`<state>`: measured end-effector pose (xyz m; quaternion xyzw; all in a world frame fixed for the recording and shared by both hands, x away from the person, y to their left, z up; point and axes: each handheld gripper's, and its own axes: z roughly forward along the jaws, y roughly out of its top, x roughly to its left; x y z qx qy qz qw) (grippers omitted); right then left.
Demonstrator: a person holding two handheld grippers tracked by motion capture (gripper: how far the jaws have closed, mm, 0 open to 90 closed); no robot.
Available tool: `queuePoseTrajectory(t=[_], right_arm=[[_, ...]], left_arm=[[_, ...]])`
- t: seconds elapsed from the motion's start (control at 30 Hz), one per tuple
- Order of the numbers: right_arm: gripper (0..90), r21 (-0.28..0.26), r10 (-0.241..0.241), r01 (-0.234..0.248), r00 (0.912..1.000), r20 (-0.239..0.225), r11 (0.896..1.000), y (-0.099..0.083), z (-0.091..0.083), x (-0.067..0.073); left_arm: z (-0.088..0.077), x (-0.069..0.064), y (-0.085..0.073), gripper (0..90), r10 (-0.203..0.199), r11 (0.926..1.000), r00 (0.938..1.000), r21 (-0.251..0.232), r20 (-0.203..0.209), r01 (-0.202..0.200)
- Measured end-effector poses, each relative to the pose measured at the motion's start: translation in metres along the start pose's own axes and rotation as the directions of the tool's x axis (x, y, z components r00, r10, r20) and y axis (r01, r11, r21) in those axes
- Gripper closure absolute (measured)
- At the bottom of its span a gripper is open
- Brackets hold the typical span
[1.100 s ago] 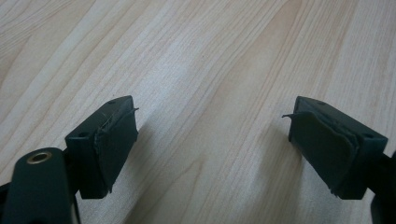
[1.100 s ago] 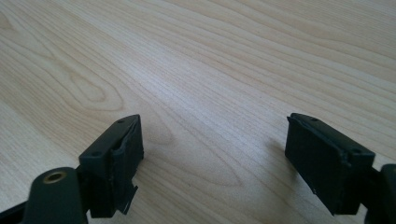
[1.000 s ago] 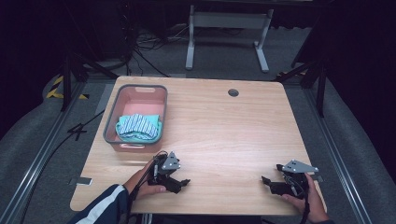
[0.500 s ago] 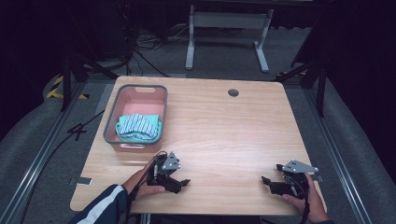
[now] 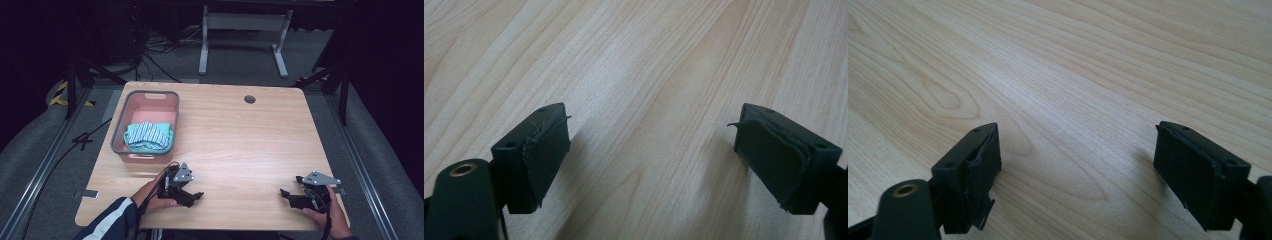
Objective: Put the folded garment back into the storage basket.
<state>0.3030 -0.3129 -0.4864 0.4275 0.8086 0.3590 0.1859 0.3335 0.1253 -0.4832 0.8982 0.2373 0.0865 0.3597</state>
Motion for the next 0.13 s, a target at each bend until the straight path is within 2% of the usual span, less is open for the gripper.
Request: queuePoseTrajectory(t=[0.13], right_arm=[[19.5,0.000,0.000,0.000,1.0000,0.000,1.000,0.0000,0.0000,0.0000]], left_arm=[[0.0002,0.0001,0.0003,14.0,0.000,1.0000,1.0000,0.001,-0.001,0.000]])
